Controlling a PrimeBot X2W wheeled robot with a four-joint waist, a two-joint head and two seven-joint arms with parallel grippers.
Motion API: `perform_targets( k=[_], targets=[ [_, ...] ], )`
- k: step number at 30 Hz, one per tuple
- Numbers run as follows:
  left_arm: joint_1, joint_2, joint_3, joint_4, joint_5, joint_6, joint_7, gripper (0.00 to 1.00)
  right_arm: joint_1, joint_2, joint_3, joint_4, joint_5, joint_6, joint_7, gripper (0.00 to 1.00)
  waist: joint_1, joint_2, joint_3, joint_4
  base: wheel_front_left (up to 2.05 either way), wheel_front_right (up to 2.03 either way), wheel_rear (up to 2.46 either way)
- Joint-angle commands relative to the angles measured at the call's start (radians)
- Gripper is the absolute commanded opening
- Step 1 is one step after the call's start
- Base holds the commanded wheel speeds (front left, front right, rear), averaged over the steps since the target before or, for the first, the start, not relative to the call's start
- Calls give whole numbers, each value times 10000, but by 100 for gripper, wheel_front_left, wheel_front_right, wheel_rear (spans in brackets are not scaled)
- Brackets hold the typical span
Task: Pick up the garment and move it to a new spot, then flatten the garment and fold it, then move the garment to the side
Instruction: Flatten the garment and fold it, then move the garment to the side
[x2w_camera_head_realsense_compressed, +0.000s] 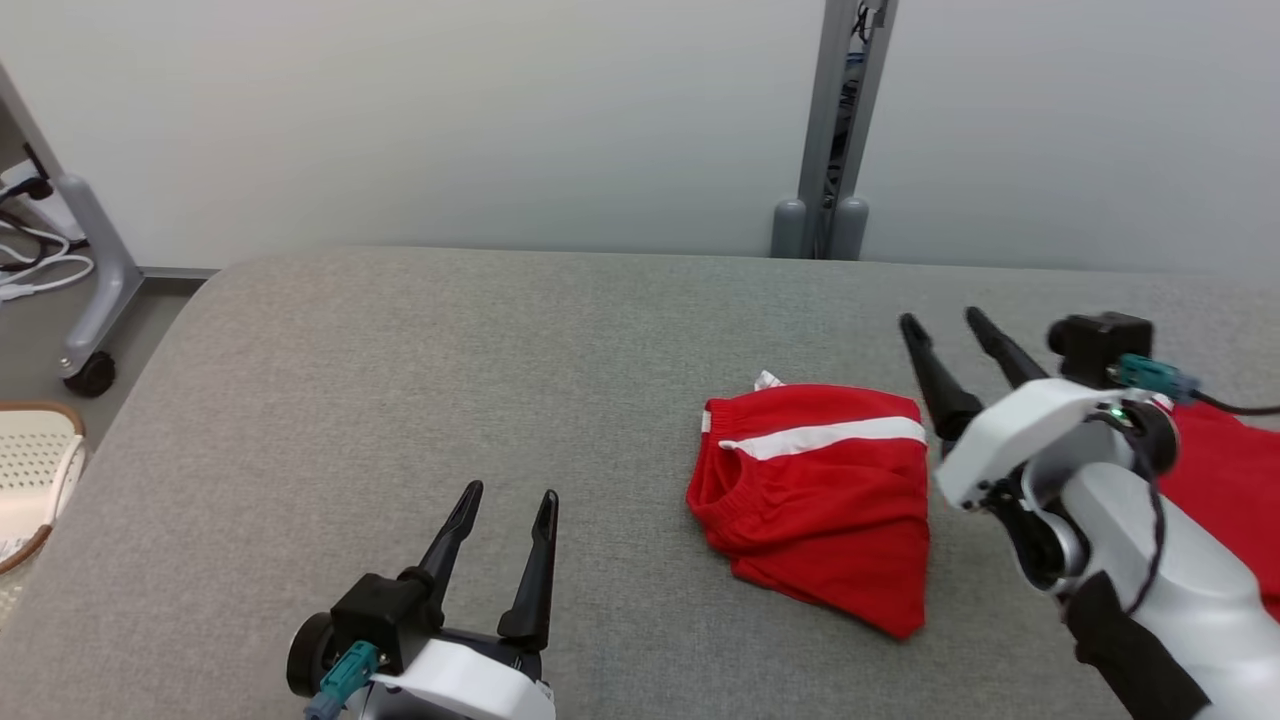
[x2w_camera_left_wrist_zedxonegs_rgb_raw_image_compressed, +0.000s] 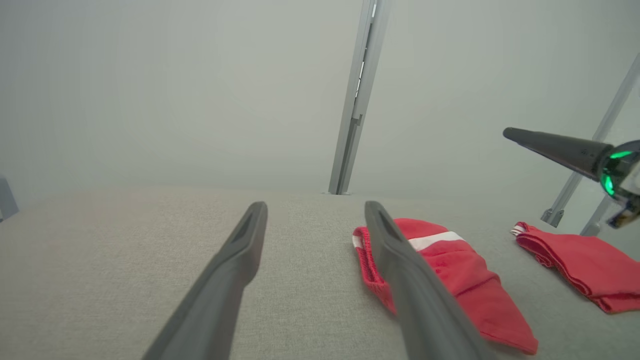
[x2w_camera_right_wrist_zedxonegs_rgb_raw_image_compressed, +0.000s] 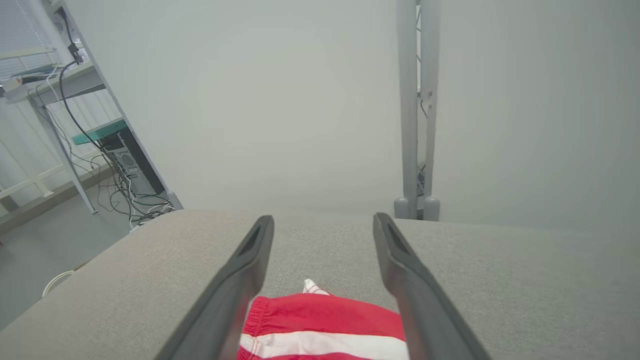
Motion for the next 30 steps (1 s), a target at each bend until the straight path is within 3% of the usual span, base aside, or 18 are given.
perform_targets(
  k=[1, 7, 15, 30],
  targets=[
    [65, 42, 69, -111, 32, 19, -43, 100, 427, -167, -450, -278, -337, 1, -56, 100, 0, 0, 25, -152, 0, 0, 0],
    [169, 43, 201, -307, 85, -16, -43, 100, 1843, -460, -2349, -1367, -1742, 1, -57, 100, 0, 0, 114, -477, 0, 0, 0],
    [222, 42, 343, -462, 145, -80, -43, 100, 3759, 57, -4026, -2369, -2995, 1, -58, 100, 0, 0, 184, -713, 0, 0, 0],
    [365, 42, 476, -415, 384, -274, -43, 100, 4584, 720, -4806, -2708, -3636, 1, -58, 100, 0, 0, 247, -786, 0, 0, 0]
  ],
)
